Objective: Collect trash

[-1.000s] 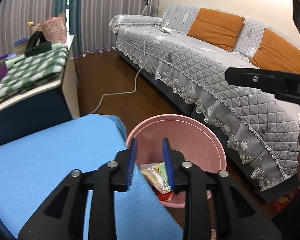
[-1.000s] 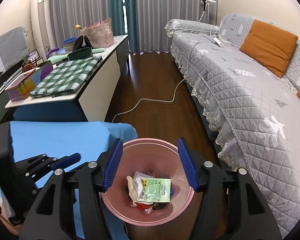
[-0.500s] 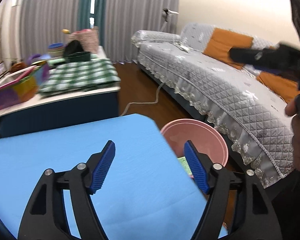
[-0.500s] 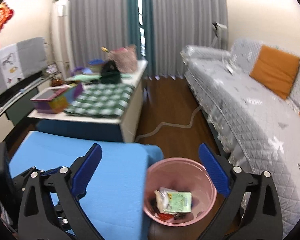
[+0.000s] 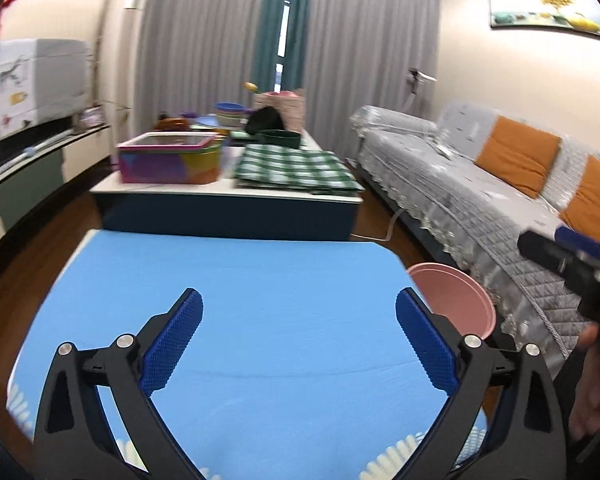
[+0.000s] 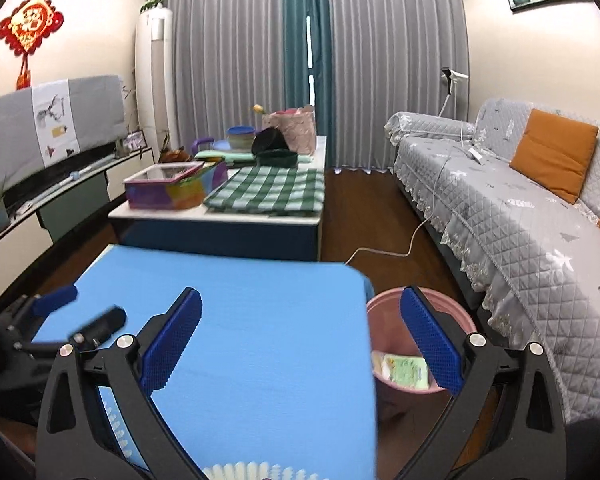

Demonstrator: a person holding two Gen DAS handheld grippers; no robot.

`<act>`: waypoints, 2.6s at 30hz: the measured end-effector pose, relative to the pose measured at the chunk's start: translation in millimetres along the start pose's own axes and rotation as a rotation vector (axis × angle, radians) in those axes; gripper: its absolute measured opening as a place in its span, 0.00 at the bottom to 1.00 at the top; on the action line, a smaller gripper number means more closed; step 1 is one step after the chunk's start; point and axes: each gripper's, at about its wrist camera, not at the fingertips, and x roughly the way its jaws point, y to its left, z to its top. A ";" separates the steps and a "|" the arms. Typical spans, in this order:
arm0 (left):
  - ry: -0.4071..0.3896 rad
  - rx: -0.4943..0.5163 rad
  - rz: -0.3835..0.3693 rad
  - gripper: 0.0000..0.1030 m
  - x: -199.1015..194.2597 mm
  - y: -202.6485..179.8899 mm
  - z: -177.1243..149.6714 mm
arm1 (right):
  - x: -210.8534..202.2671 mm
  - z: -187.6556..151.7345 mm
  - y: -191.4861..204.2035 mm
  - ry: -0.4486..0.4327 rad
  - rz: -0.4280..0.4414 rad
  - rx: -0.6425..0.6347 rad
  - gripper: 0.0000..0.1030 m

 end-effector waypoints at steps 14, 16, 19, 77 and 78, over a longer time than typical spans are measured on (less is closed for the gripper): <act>0.107 -0.061 0.089 0.91 28.0 20.8 -38.0 | 37.9 -46.8 7.9 0.090 -0.148 -0.002 0.95; 0.114 -0.064 0.092 0.91 26.3 20.0 -41.0 | 41.6 -48.4 5.5 0.104 -0.159 0.006 0.95; 0.122 -0.061 0.084 0.91 26.9 17.6 -42.9 | 45.7 -50.4 0.6 0.131 -0.174 0.027 0.95; 0.118 -0.072 0.074 0.92 28.4 17.3 -41.3 | 42.8 -49.7 0.0 0.123 -0.185 0.015 0.95; 0.118 -0.072 0.075 0.92 28.4 17.4 -41.1 | 42.9 -49.7 0.2 0.123 -0.185 0.015 0.95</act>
